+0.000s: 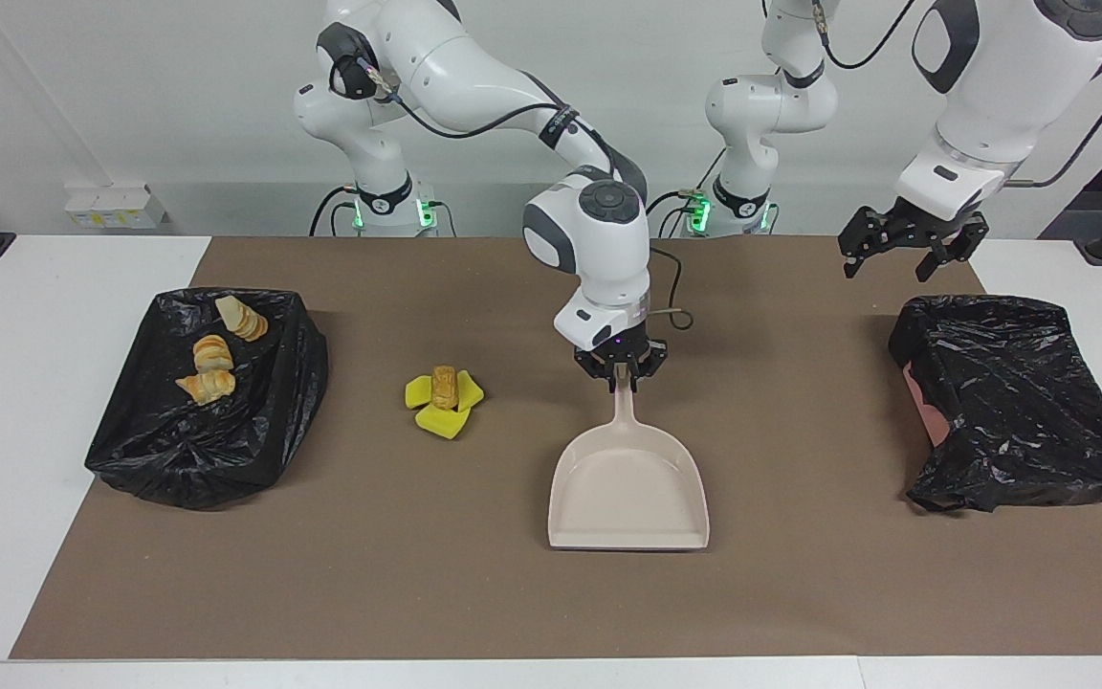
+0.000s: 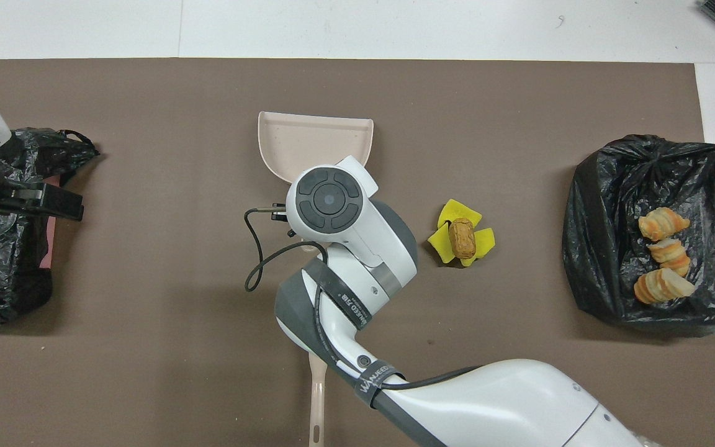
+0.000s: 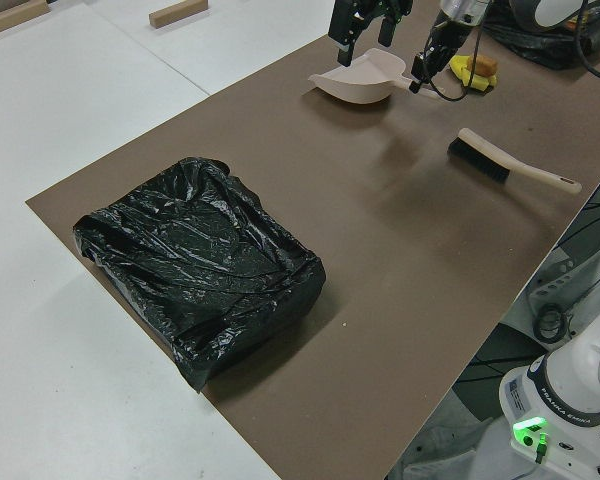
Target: Sweep and dump trash in bin
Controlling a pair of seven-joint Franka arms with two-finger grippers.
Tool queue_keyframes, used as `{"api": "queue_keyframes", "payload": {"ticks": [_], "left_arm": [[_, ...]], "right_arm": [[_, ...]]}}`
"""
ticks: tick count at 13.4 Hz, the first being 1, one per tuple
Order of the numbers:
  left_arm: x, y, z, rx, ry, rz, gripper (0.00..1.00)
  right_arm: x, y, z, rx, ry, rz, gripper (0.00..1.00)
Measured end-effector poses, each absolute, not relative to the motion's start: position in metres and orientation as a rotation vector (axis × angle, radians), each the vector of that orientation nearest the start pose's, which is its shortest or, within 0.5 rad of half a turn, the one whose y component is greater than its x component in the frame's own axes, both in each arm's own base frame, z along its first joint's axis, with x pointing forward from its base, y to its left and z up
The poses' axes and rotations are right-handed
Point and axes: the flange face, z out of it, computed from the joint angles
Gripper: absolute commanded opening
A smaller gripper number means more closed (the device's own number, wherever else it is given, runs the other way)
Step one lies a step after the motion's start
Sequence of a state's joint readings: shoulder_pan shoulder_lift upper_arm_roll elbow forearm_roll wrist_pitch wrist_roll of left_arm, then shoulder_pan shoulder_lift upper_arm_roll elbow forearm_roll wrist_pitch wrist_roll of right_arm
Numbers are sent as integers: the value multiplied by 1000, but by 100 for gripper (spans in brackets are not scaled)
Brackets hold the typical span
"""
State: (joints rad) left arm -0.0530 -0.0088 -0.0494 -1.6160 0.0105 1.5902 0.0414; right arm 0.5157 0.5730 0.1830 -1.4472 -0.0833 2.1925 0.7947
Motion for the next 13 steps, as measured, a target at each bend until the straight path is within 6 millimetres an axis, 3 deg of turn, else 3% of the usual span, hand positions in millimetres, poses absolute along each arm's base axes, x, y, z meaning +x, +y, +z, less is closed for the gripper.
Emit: {"api": "queue_keyframes", "payload": {"ticks": [3,4,6,8,10,13], "left_arm": [[550,-55,609,-3122,225,31,100],[549,-55,609,-3122,225,32,100],[550,-57,608,-3122,229,31,100],[552,-62,603,-3121,242,14,100],[558,-72,588,-3120,269,-28,100],[563,-94,559,-3118,318,-57,100]], "right_arm": [[573,444,367,-3003,136,-165,57],[573,443,367,-3006,130,-171,76],[573,443,371,-3015,108,-206,100],[571,444,390,-3001,98,-243,100],[560,442,427,-2996,88,-268,100],[518,434,475,-3008,78,-218,100]]}}
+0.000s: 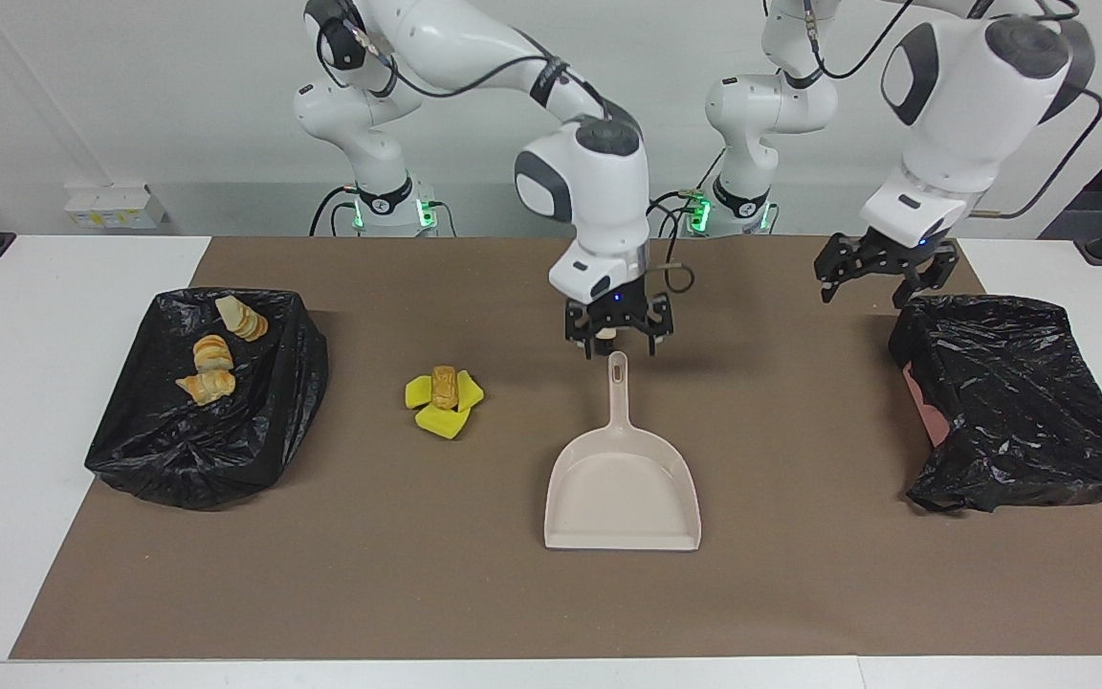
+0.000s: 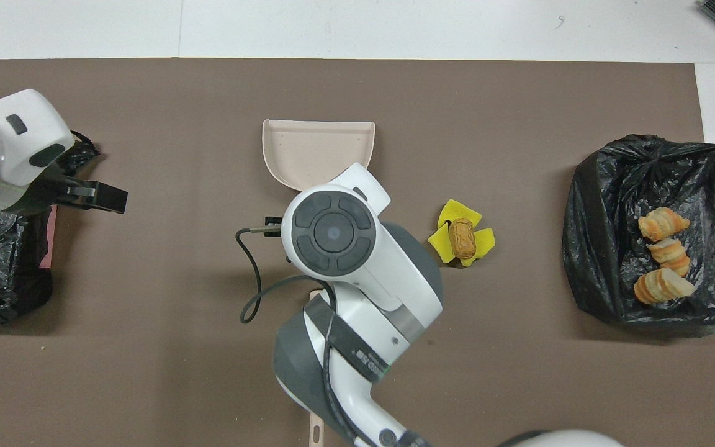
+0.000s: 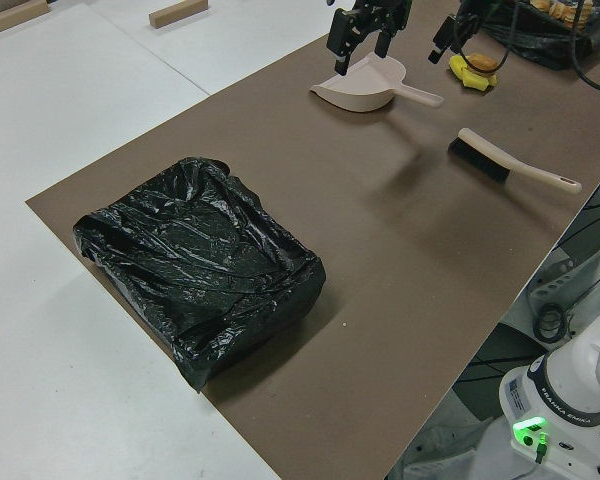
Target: Sweep and dump trash in bin
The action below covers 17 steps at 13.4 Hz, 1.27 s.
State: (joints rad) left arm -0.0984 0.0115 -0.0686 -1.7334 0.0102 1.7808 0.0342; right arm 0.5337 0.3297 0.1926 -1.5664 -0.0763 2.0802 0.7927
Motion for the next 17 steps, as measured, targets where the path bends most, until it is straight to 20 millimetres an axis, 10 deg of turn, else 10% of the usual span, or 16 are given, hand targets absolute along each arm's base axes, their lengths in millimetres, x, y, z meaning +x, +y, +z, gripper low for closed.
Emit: {"api": "queue_keyframes", "payload": {"ticks": [4,9,13,17], "left_arm": [[566,-162,515,-3133,278,-73,100],[552,-270,437,-3141,327,-50,100],[543,-322,400,-3176,269,-122,100],[543,-336,387,-3192,257,-160,100]], "right_arm": [[420,437,482,-3034,11,-16,100],[330,441,415,-3057,-16,132,100],[295,454,346,-3062,13,137,98],[292,447,326,-3079,24,156,84]]}}
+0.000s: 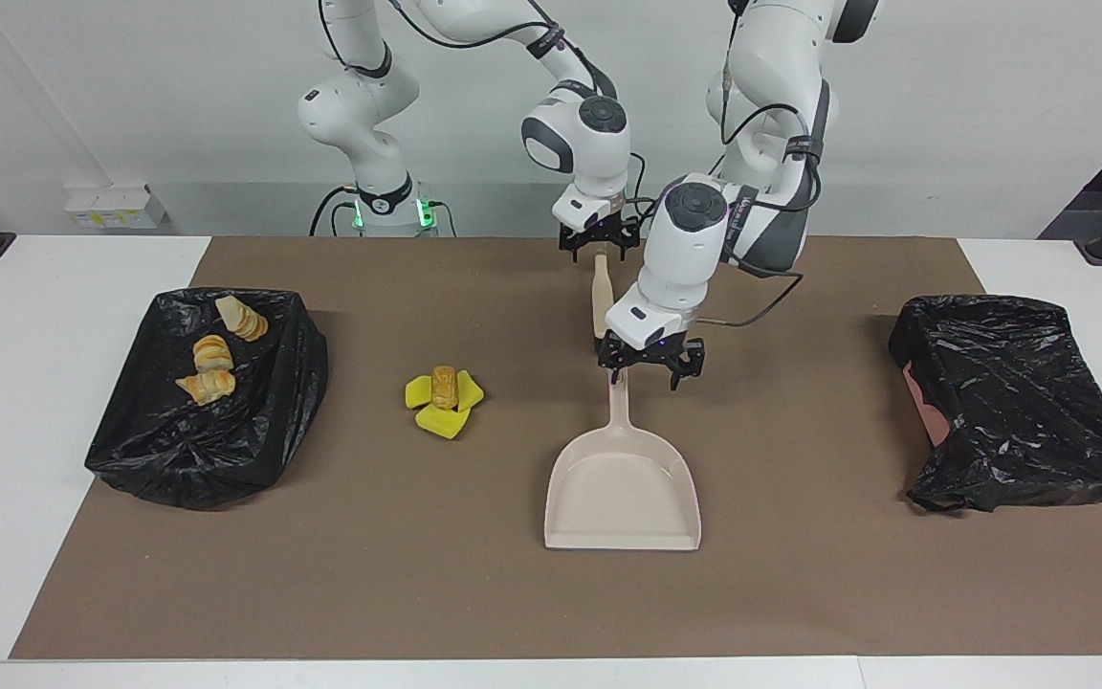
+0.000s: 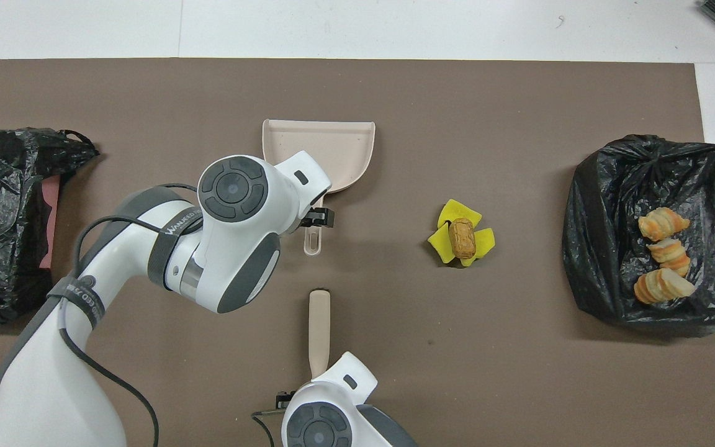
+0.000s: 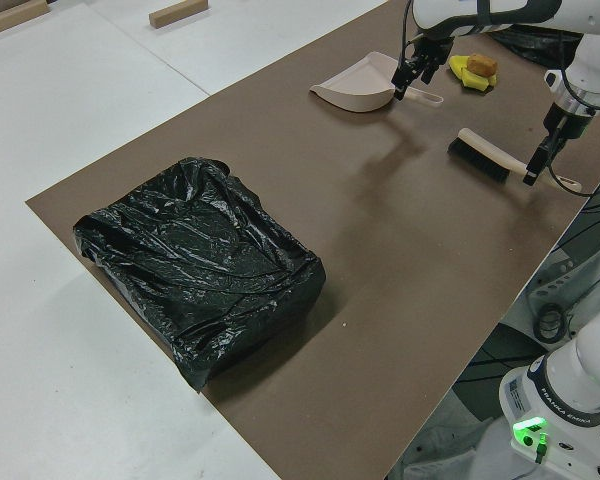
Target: Sweep and dump trash in bin
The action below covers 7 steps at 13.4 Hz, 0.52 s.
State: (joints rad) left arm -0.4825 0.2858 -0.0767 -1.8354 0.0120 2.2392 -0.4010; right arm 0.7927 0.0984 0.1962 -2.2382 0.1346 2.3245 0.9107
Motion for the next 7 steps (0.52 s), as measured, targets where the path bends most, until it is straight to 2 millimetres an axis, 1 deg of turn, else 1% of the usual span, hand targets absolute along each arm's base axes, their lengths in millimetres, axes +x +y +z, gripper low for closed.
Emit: {"api": "queue_keyframes", "payload": {"ticks": [2,4,5,6,7], "left_arm": [[541,-347,380,-3205,244,-186,100],[534,-361,360,-3198,264,-151,100],[533,-365,352,-3195,271,-137,88],[532,-366,347,-3192,272,-127,67],[532,-366,346,-3192,270,-126,53]], "right_arm": [[285,451,325,-3081,8,160,84],[273,458,326,-3083,5,162,83],[267,461,326,-3086,3,165,71],[264,462,326,-3089,-3,168,58],[264,462,326,-3089,-3,167,49]]}}
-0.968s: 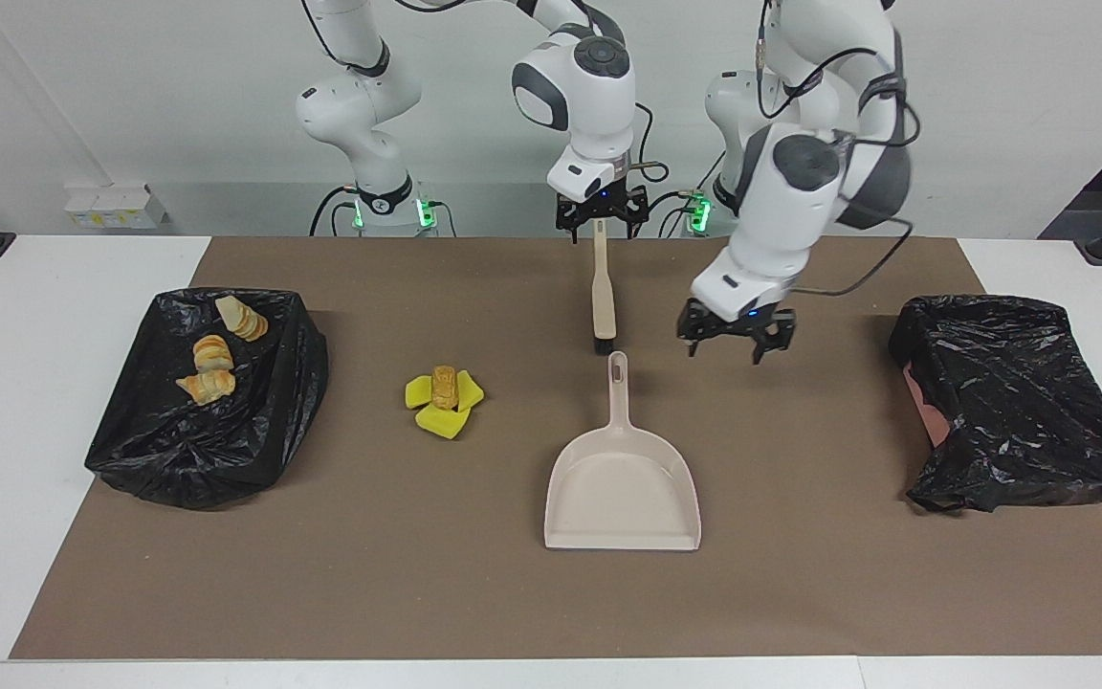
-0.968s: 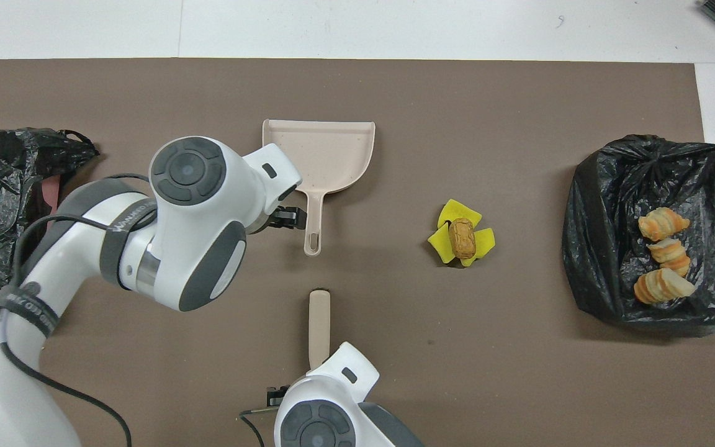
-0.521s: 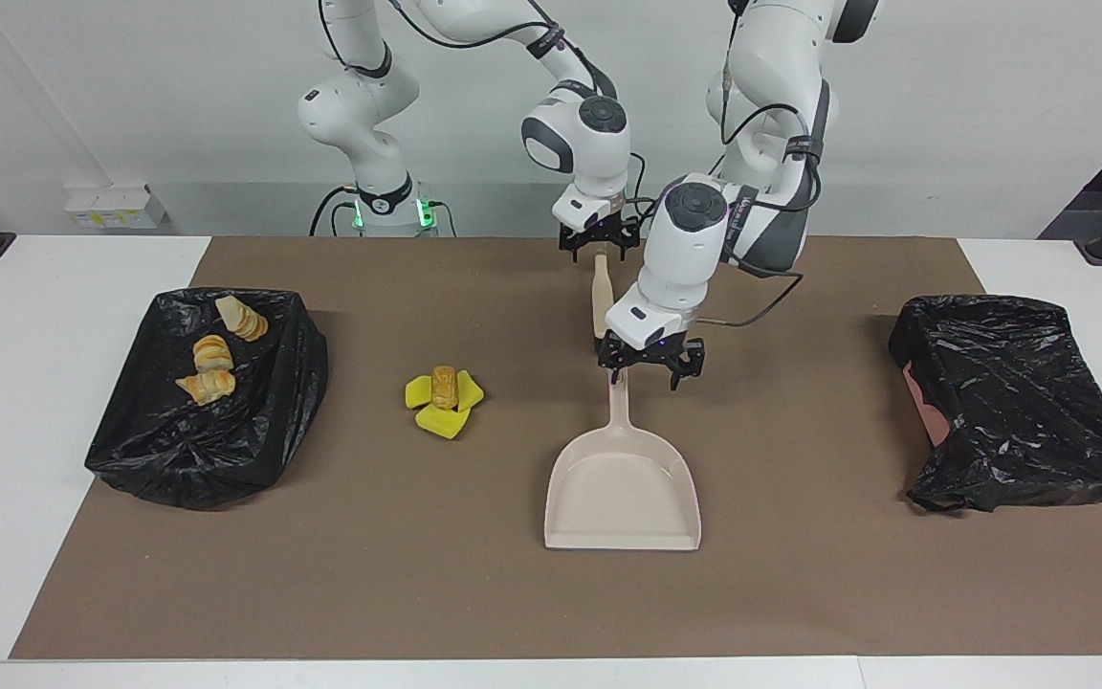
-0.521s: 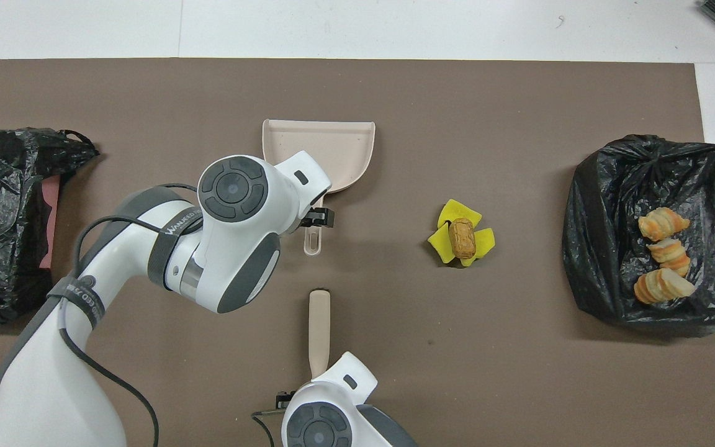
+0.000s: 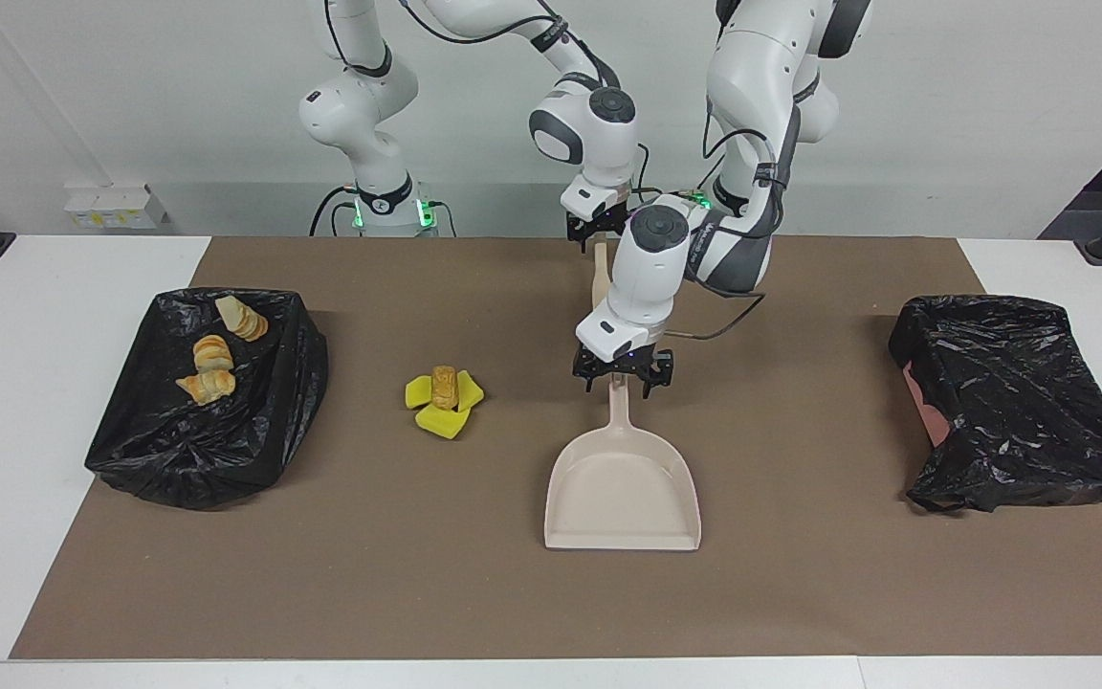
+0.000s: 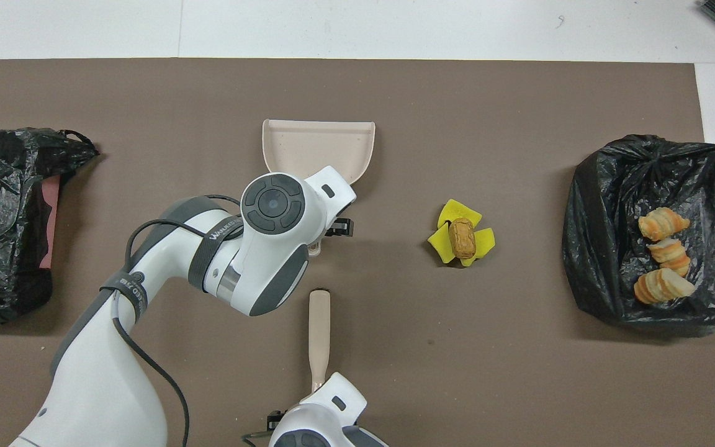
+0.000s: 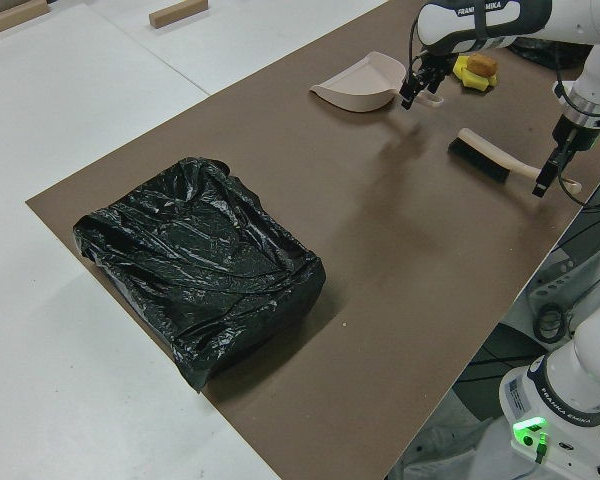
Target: Sweep and dump trash in bin
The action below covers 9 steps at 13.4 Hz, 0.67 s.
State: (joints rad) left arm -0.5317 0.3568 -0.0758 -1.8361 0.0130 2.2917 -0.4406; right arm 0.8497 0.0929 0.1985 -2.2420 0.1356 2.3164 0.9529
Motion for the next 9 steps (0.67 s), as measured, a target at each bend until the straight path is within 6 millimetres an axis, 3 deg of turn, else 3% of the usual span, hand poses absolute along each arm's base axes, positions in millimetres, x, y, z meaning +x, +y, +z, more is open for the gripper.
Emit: {"api": "queue_keyframes", "payload": {"ticks": [1,2,3,4,9], "left_arm": [[533,-365,347,-3191,267,-127,39],[534,-364,347,-3191,265,-129,36],[535,-363,348,-3191,263,-133,17],[537,-362,350,-3191,258,-138,0],[551,-342,367,-3185,227,-180,0]], "right_arm": [[264,462,326,-3089,-1,167,46],[265,461,326,-3089,2,167,42],[265,461,326,-3089,4,167,27],[266,460,326,-3089,6,167,0],[281,452,329,-3082,1,157,0]]}}
